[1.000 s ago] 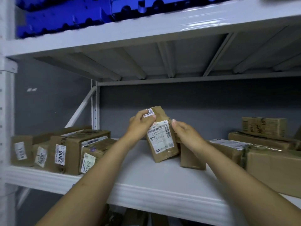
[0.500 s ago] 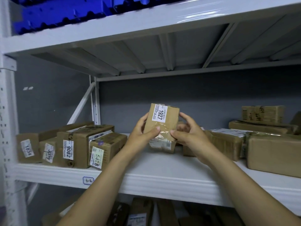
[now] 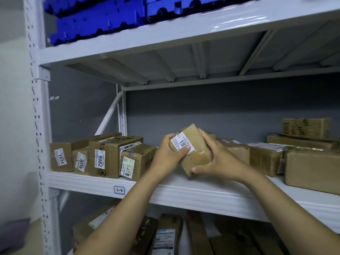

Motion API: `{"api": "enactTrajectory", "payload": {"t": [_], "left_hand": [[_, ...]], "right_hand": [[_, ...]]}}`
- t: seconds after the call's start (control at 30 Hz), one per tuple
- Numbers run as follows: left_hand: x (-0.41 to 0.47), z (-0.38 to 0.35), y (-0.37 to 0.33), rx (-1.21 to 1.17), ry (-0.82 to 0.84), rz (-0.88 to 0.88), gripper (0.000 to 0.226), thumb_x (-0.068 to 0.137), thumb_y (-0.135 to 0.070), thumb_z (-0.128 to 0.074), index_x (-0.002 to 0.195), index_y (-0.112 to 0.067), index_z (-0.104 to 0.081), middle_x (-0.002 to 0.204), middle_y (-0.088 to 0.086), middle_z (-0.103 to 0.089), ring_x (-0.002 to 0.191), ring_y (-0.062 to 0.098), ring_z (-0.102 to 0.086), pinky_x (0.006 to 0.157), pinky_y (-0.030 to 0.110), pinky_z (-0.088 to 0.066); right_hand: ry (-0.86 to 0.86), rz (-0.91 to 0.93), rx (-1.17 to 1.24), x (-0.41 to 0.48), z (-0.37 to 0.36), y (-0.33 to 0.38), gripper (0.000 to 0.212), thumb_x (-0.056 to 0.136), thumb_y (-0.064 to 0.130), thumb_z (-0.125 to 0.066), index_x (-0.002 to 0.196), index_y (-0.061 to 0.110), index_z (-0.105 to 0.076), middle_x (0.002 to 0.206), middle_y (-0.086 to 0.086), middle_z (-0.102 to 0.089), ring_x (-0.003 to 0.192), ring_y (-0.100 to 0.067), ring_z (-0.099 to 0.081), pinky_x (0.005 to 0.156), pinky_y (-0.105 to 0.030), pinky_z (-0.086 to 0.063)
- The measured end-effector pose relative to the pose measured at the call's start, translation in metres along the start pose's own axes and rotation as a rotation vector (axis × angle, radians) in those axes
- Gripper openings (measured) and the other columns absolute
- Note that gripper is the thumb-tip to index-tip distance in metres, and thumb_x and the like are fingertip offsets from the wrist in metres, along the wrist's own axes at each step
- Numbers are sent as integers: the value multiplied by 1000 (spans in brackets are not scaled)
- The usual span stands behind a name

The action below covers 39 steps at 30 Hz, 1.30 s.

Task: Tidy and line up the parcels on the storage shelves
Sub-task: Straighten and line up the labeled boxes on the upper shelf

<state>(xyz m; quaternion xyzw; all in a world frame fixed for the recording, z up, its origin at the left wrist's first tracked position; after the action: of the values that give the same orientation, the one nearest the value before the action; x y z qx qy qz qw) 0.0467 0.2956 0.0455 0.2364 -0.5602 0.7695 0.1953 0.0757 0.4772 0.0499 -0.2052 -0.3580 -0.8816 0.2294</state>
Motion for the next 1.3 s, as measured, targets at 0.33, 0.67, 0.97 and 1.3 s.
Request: {"api": "enactTrajectory", "payload": {"t": [0.33, 0.67, 0.97, 1.3], "left_hand": [[-25, 8, -6, 15, -106, 47, 30, 84, -28, -73, 108, -13, -60, 112, -1, -64, 102, 13, -63, 80, 33, -59], [-41, 4, -14, 83, -140, 36, 36, 86, -44, -66, 115, -23, -59, 95, -2, -68, 88, 11, -67, 82, 41, -57], [-44, 9, -16, 318, 312, -160, 120, 61, -37, -90, 147, -49, -7, 143, -20, -26, 129, -2, -29, 101, 18, -26], [-42, 10, -10, 413, 7, -276, 100, 56, -45, -86, 135, -38, -25, 125, -17, -32, 113, -2, -41, 97, 26, -45]], "right_hand": [[-232, 72, -641, -18, -22, 19, 118, 73, 69, -62, 152, 20, 11, 141, -6, -27, 126, -24, -37, 86, -35, -45], [-264, 99, -575, -29, -20, 6, 119, 63, 59, -72, 152, 18, -3, 140, -4, -32, 128, -22, -31, 105, -32, -31], [-104, 311, -372, -30, -2, 3, 107, 64, 29, -77, 151, 28, -15, 141, 12, -16, 140, -9, -9, 112, -29, -28], [-315, 86, 3, -25, -2, -11, 112, 65, 33, -87, 152, 27, -16, 151, 5, -34, 136, -13, -35, 110, -29, -34]]}}
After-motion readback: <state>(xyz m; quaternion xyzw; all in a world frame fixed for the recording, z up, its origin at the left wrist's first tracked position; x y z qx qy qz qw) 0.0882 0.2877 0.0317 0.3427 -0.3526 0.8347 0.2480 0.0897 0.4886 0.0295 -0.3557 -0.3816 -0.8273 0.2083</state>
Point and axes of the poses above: each hand's wrist, its own x-axis towards the middle knuckle, its own z-axis out of the back of the hand, y = z × x, the point moved 2 cm from there along x, towards the middle knuckle
